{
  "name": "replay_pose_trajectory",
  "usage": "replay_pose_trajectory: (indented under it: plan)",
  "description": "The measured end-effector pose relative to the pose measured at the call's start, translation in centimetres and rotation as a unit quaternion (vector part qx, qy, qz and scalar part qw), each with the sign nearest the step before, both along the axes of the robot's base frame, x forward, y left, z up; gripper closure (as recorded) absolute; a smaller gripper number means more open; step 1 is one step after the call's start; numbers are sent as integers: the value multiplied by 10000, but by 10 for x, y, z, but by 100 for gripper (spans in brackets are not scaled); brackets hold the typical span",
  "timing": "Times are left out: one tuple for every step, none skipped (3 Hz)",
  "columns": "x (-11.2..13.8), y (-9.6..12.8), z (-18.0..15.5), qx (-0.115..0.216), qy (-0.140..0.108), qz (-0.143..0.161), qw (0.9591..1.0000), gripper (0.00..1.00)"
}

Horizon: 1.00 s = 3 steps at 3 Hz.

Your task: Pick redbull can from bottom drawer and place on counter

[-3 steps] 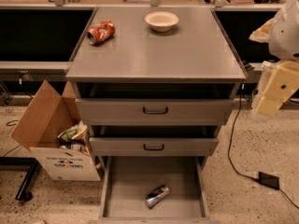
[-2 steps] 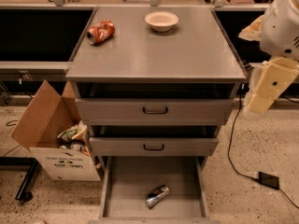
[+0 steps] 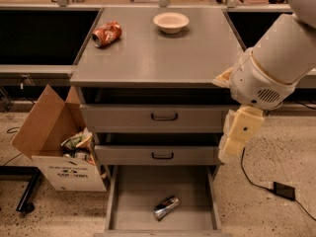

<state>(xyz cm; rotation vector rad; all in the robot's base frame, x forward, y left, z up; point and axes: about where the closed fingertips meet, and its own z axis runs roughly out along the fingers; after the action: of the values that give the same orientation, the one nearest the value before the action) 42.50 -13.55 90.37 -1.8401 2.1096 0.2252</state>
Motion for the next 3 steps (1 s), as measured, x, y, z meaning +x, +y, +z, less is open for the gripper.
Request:
replay_pose_trajectory:
  plan:
    - [0, 0, 0, 0, 0, 0, 10000, 0]
    - [0, 0, -8, -103, -70, 20, 9999, 0]
    - [4, -21, -57, -346, -150, 140, 9992, 0]
